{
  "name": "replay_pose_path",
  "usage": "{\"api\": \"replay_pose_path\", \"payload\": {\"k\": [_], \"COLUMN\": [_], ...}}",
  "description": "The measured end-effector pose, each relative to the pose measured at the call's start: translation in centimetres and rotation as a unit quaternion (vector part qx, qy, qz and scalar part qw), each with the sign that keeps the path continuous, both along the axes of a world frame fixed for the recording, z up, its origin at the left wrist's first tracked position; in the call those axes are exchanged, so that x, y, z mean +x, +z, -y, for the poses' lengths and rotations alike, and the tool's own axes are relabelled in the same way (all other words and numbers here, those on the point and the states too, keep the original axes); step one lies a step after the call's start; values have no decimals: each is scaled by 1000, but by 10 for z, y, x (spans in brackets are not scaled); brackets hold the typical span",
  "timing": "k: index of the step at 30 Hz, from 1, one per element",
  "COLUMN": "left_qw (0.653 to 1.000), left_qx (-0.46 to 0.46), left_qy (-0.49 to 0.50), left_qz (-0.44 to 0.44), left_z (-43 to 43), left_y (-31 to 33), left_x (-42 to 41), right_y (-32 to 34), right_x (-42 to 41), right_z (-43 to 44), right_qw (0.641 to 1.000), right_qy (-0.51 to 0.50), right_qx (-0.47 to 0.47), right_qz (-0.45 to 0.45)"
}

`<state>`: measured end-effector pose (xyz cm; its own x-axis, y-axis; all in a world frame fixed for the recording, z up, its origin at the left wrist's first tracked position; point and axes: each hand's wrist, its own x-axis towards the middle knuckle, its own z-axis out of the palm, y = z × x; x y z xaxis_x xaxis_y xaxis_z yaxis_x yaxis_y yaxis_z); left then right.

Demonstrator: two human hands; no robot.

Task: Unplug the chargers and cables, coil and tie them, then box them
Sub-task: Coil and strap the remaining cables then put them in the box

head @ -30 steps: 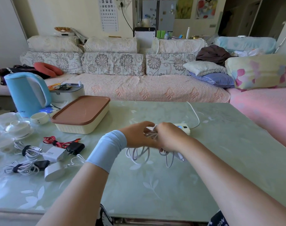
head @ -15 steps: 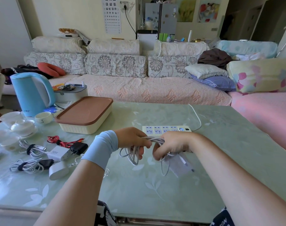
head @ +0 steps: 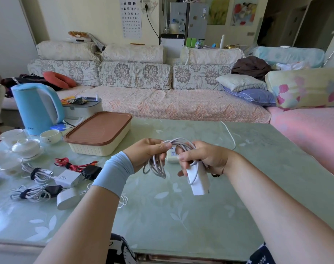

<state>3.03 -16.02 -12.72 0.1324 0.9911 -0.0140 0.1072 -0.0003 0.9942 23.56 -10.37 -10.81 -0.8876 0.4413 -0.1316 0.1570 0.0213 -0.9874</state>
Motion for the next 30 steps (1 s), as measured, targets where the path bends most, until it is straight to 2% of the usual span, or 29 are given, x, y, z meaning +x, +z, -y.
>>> {"api": "replay_pose_path", "payload": {"k": [2, 6, 8, 10, 12, 14, 17, 21, 26, 30], "left_qw": [999, 971, 964, 977, 991, 995, 995, 989, 978, 973], "left_qx": [-37, -162, -195, -169, -117, -82, -53, -27, 8, 6], "left_qy": [-25, -83, -83, -30, 29, 57, 79, 114, 184, 183], "left_qz": [-12, -154, -162, -129, -56, -3, 29, 88, 99, 137], "left_z": [2, 4, 5, 4, 1, 0, -4, -9, -15, -16], "left_y": [-1, -6, -3, 0, 1, 0, -4, -5, -5, -7], "left_x": [0, 7, 12, 14, 11, 11, 14, 24, 35, 43], "right_y": [0, -11, -15, -14, -11, -10, -11, -10, -9, -9], "right_x": [-1, -2, -4, -6, -6, -6, -9, -14, -16, -13], "right_z": [0, -3, -5, -6, -5, -4, -3, -3, -1, -5], "right_qw": [997, 977, 959, 936, 924, 928, 936, 956, 961, 972], "right_qy": [-59, -138, -186, -237, -266, -256, -234, -213, -190, -179], "right_qx": [49, 139, 185, 236, 249, 240, 220, 155, 141, 110], "right_qz": [16, 80, 104, 111, 112, 126, 144, 125, 145, 107]}}
